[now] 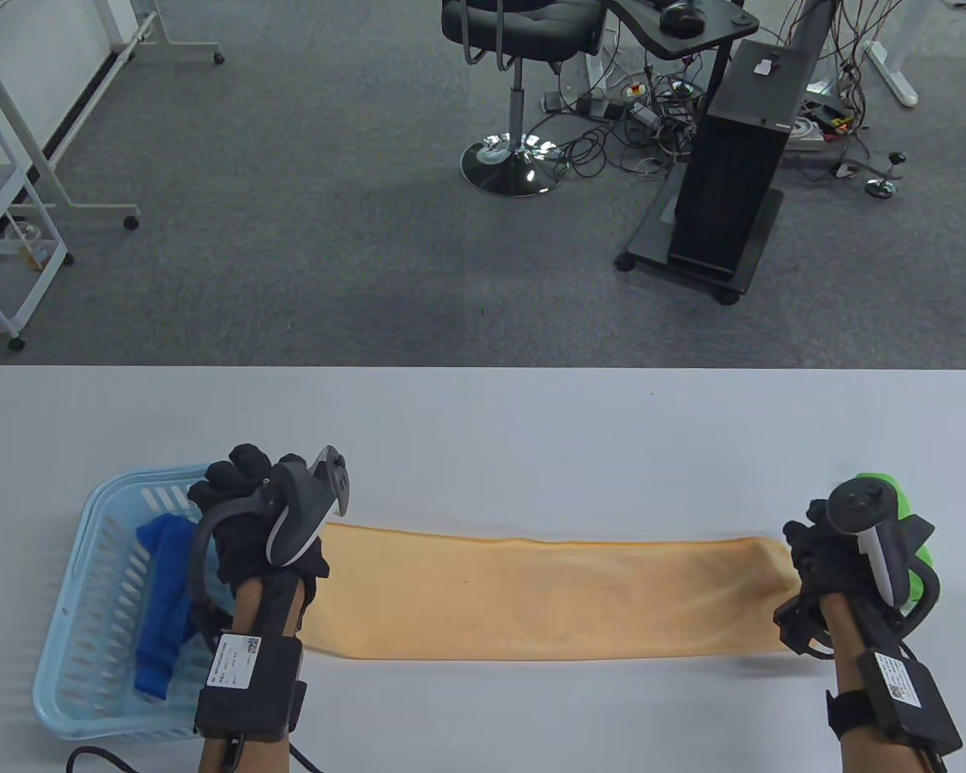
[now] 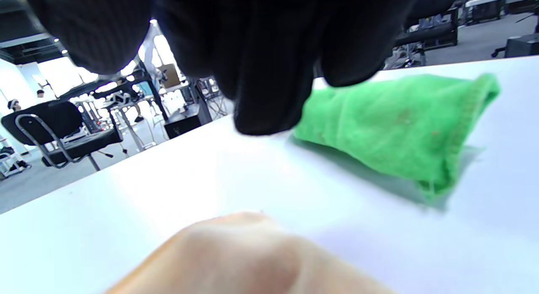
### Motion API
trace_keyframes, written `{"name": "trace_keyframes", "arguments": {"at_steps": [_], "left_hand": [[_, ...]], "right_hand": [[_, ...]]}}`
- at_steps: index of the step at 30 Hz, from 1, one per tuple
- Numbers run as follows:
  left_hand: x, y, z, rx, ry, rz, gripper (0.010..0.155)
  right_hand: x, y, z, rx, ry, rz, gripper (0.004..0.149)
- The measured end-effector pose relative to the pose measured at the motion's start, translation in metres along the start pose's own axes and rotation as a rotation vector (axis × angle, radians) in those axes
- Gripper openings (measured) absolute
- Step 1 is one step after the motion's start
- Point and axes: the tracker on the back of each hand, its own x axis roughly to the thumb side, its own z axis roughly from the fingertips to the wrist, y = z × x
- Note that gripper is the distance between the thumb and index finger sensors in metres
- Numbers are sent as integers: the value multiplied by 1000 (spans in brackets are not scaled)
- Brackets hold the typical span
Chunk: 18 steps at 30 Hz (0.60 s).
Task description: Roll rectangular towel into towel roll
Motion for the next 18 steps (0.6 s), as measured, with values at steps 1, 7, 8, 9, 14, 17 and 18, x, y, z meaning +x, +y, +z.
{"name": "trace_keyframes", "arguments": {"at_steps": [1,7,8,9,14,17,18], "left_hand": [[2,2,2,2,-30,-10,66],[10,11,7,8,-96,-84,50],[10,10,5,-11,-104,-92,55],[9,8,3,-34,-104,-90,59],[4,13,3,-50,-67,-60,66],[6,19,5,-22,-122,-93,70],[8,19,5,-21,-172,-84,67]], "right_hand": [[3,-3,3,-2,-4,5,68],[24,-15,24,15,-76,23,68],[29,-16,29,29,-91,34,68],[35,-16,34,42,-112,40,68],[58,-13,51,55,-189,66,67],[72,-7,56,81,-216,91,67],[76,-4,58,94,-222,101,67]]}}
